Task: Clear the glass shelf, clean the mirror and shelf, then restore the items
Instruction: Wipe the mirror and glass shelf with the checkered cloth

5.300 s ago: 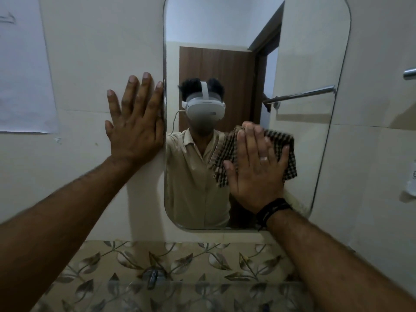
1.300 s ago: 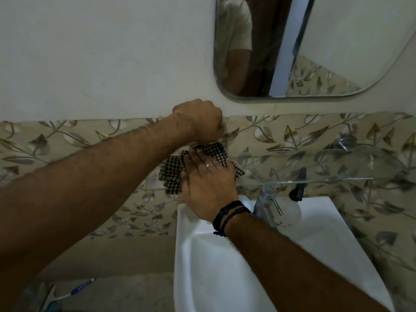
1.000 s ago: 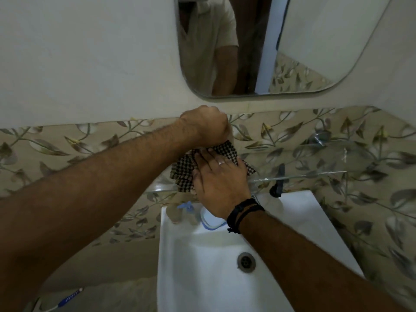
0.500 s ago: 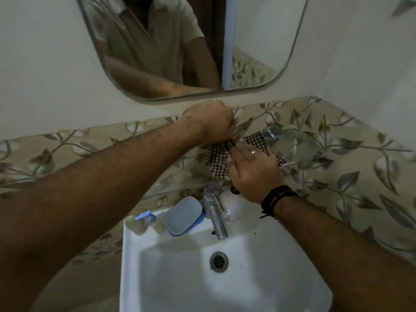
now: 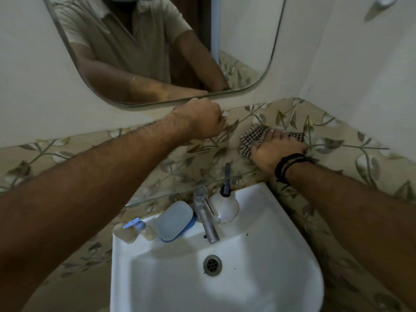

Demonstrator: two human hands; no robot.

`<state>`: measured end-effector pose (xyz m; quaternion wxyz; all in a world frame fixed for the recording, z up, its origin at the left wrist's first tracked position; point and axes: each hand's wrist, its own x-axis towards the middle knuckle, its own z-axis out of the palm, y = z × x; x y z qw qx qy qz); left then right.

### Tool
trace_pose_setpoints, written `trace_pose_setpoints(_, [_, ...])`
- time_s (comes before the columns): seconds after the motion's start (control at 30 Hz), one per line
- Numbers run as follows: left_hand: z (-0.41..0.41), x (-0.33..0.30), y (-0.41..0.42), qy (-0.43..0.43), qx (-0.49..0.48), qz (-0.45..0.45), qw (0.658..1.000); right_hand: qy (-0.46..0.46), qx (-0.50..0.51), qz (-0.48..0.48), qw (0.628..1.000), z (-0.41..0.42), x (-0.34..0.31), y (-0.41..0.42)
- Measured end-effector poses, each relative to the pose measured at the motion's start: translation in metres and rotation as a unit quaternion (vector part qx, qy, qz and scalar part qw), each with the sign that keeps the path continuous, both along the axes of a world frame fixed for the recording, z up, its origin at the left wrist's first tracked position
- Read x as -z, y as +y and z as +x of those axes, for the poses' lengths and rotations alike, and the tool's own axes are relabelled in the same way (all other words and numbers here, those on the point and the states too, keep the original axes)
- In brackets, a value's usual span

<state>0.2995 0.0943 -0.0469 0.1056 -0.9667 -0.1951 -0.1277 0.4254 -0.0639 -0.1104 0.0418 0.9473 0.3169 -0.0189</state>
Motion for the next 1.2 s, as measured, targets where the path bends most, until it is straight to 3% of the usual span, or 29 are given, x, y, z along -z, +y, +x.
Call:
trace_pose_setpoints(0.3, [-0.006,0.008,0.011,-0.024,-0.002,-0.020,1.000,0.025,-0.016,-0.045,0.999,0.028,-0.007,-0.001])
trace_pose_setpoints(0.5, [-0.005,0.012,0.012,-0.041,-0.011,-0.023,0.999,0.001,0.054,-0.027,0.998,0.008,-0.006,-0.004])
trace_pose_setpoints(0.7, [-0.011,0.012,0.007,-0.034,-0.003,-0.028,0.999,-0.007,0.026,0.004,1.000,-0.021,0.002,-0.014])
trace_pose_setpoints(0.93, [-0.028,0.011,0.007,0.002,0.042,-0.032,0.999,-0.086,-0.127,0.135,0.979,-0.059,0.034,-0.025])
trace_pose_setpoints(1.2, [-0.068,0.005,0.019,-0.006,0.038,-0.045,0.998,-0.151,-0.165,0.300,0.927,-0.144,0.058,0.012])
